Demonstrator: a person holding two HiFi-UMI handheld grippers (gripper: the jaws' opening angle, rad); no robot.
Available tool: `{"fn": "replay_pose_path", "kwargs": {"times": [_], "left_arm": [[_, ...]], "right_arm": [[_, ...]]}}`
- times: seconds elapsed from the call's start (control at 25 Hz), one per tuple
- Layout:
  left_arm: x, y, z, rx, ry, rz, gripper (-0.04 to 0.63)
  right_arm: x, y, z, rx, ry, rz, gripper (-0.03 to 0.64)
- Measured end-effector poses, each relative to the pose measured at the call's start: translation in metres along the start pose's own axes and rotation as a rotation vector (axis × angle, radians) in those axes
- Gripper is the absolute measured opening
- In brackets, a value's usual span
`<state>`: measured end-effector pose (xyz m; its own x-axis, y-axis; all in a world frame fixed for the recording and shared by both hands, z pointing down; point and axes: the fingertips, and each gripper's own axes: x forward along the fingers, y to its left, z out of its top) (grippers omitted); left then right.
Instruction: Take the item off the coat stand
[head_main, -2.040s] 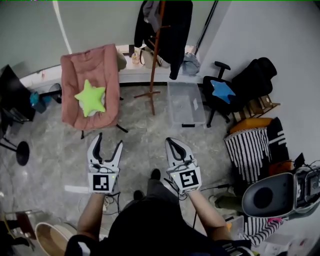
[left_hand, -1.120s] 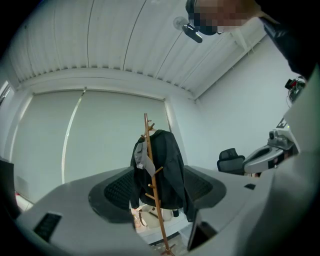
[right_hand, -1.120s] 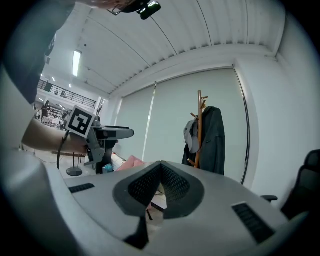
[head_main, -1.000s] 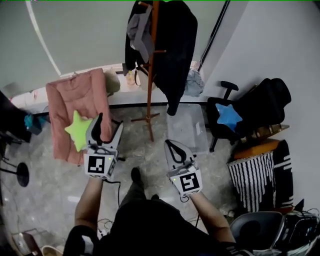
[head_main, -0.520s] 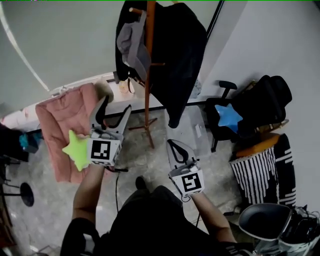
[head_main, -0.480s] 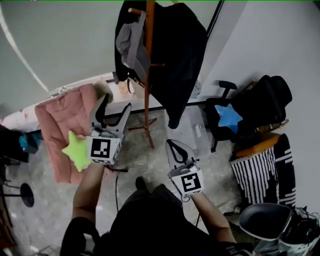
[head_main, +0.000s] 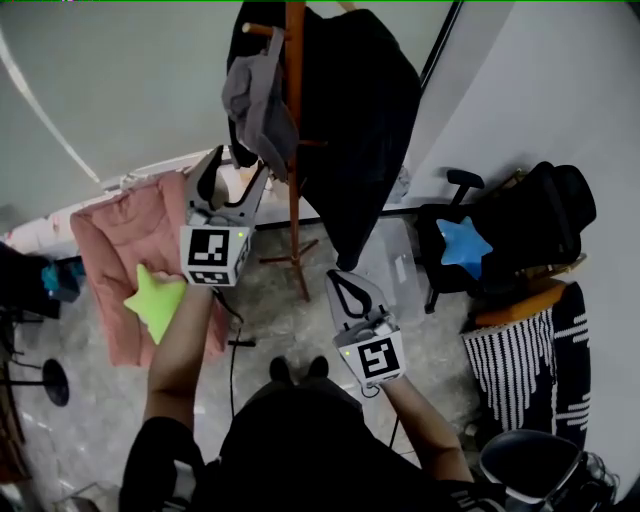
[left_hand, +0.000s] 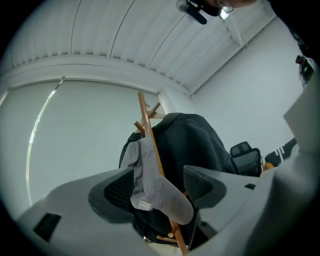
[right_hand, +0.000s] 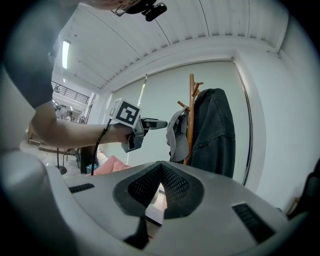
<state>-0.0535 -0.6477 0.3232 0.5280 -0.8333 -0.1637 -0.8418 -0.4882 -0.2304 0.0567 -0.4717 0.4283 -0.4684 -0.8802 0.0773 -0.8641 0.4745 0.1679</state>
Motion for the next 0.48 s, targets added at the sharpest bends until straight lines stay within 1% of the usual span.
{"fn": "replay_pose_path", "kwargs": {"times": [0.24,0.48], "left_arm": [[0.042,0.007,-0.008,0.050,0.045,0.032,0.307],[0.069,0.011,-0.011,0.060,0.080,0.051,0.307]], "right_arm": [[0.008,-0.013,0.001,0.004,-0.007,0.008,0.018],[0.012,-0.020,0.000,0.016,-0.001,0.011,0.017]]}}
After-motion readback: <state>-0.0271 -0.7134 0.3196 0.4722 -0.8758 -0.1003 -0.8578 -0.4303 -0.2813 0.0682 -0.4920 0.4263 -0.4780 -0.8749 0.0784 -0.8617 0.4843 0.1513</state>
